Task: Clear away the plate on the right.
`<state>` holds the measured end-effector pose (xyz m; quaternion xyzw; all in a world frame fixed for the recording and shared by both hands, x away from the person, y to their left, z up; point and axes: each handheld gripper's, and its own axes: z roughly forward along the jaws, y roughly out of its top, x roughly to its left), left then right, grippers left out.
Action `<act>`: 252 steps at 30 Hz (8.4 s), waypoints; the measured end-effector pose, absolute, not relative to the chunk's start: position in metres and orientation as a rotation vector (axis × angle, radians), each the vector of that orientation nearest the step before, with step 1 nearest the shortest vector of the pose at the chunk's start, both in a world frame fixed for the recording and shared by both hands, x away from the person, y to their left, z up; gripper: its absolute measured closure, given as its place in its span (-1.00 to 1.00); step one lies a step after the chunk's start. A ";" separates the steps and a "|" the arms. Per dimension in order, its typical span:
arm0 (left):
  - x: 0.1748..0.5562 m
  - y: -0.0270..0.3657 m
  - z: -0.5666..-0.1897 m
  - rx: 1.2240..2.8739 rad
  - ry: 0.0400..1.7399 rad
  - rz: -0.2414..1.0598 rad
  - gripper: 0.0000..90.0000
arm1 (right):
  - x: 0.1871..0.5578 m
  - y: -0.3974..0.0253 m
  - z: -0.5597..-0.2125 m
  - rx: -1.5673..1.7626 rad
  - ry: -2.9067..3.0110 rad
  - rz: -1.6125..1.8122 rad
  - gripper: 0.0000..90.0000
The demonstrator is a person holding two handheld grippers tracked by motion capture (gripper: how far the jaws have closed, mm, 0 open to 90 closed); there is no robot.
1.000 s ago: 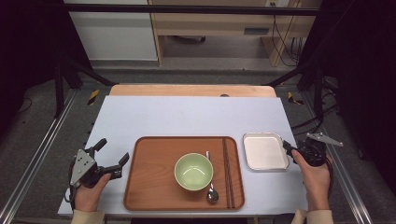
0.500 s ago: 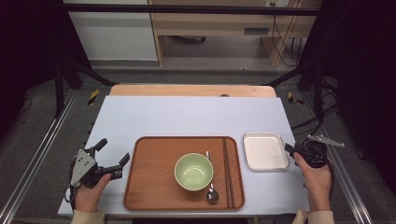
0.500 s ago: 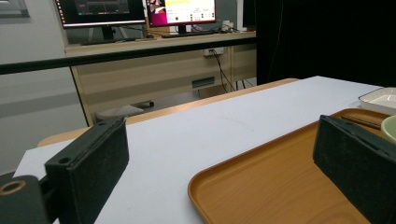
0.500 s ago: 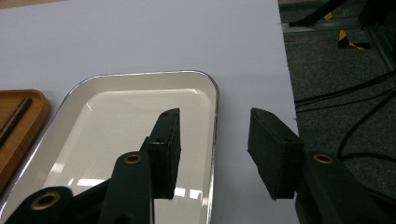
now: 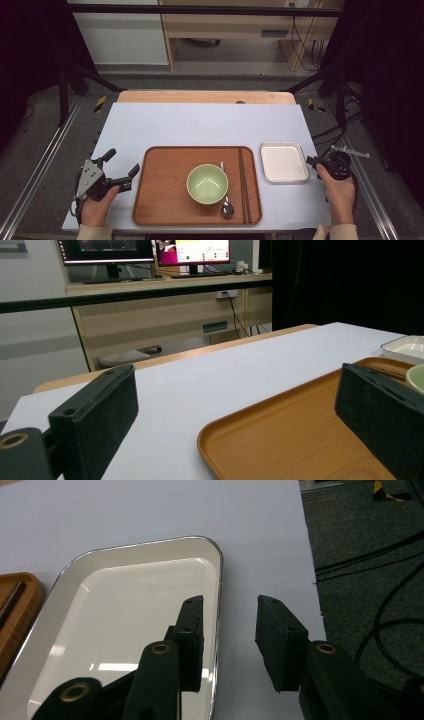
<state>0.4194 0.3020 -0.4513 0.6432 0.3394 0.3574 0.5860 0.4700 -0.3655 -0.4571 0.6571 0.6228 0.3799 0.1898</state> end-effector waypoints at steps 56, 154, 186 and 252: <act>0.420 0.302 -0.450 1.502 0.800 0.844 -0.91 | 0.486 -0.359 -0.470 2.038 1.772 1.070 0.98; 0.496 0.120 -0.352 1.572 0.777 0.860 -0.45 | 0.513 -0.143 -0.342 1.475 1.589 1.572 0.98; 0.512 0.119 -0.365 1.483 0.940 0.803 0.64 | 0.511 -0.134 -0.349 1.496 1.584 1.534 0.98; 0.505 0.230 -0.378 1.418 1.128 0.895 0.98 | 0.459 -0.222 -0.410 1.136 1.705 1.249 -0.79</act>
